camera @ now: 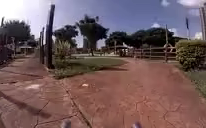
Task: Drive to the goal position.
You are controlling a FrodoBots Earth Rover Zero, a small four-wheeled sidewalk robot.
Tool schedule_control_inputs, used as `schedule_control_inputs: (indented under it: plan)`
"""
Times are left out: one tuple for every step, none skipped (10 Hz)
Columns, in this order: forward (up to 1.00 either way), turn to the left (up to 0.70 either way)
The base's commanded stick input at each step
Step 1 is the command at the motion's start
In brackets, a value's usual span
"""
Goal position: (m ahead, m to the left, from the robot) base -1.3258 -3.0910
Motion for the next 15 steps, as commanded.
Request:
schedule_control_inputs:
  plan:
    - [0.50, -0.50]
    - [0.50, -0.50]
    - [0.50, -0.50]
    - [0.50, -0.50]
    - [0.50, -0.50]
    - [0.50, -0.50]
    - [0.50, -0.50]
    - [0.50, -0.50]
    - [0.50, -0.50]
    - [0.50, -0.50]
    - [0.50, -0.50]
    - [0.50, -0.36]
    - [0.50, -0.45]
    - [0.50, -0.50]
    - [0.50, -0.50]
